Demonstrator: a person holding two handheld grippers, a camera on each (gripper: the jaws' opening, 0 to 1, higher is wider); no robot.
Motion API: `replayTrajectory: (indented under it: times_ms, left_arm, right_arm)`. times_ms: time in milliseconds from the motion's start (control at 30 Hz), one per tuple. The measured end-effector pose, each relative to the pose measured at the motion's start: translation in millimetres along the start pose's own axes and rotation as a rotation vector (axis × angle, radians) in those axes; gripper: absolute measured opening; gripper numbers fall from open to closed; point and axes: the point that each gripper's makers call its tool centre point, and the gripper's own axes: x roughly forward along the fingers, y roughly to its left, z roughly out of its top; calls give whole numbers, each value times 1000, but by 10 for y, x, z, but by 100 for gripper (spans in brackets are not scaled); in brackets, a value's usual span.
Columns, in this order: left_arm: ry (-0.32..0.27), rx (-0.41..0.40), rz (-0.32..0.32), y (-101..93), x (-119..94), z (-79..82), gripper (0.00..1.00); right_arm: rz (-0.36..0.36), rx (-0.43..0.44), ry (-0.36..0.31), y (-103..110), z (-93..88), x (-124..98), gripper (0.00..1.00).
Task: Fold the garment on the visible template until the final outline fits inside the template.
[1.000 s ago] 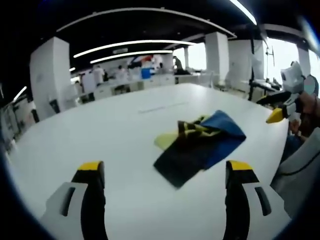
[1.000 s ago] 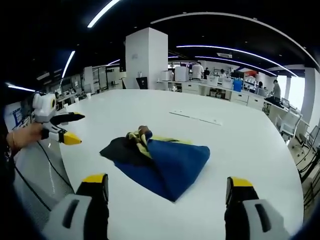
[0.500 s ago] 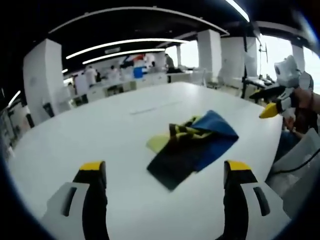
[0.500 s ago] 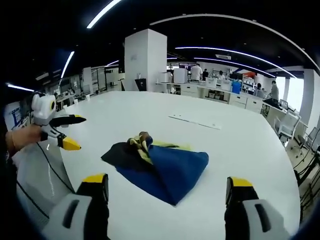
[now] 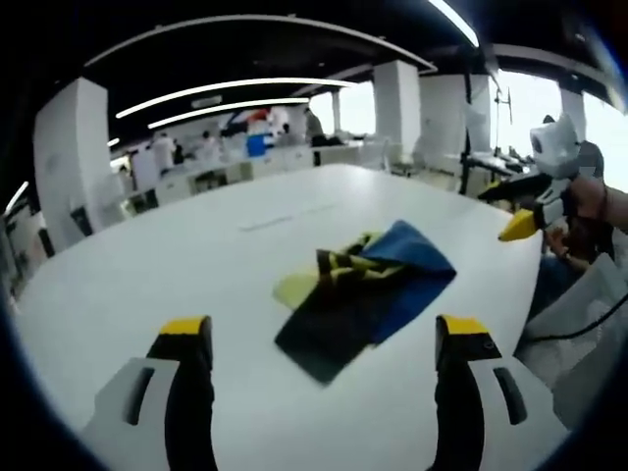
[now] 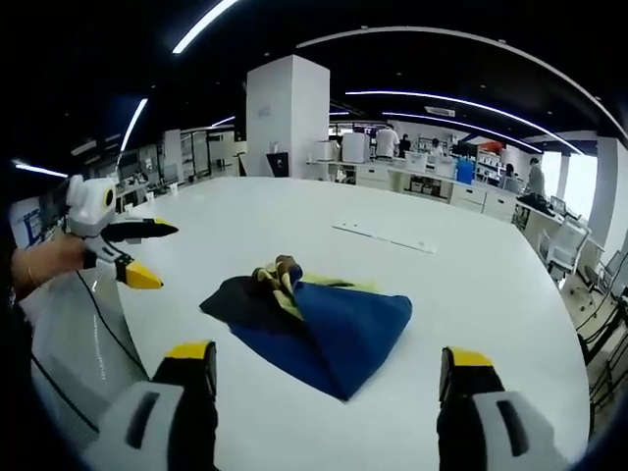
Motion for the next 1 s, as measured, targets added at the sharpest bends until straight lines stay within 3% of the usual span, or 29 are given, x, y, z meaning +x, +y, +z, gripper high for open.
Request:
replayTrajectory:
  times_ms: [333, 433, 667, 733, 1000]
  left_arm:
    - [-2, 57, -90, -144, 270, -4, 75]
    - [0, 40, -113, -186, 341, 4, 69]
    - [32, 29, -114, -164, 474, -73, 56]
    - [42, 77, -90, -110, 526, -127, 50]
    - [74, -25, -110, -149, 756, -242, 45]
  right_arm:
    - [7, -18, -38, 5, 115, 141, 75]
    - [25, -34, -31, 23, 113, 248, 72]
    - [63, -45, -26, 84, 101, 471, 63]
    - [74, -41, -27, 102, 115, 538, 61]
    - [116, -81, -33, 165, 174, 771, 52]
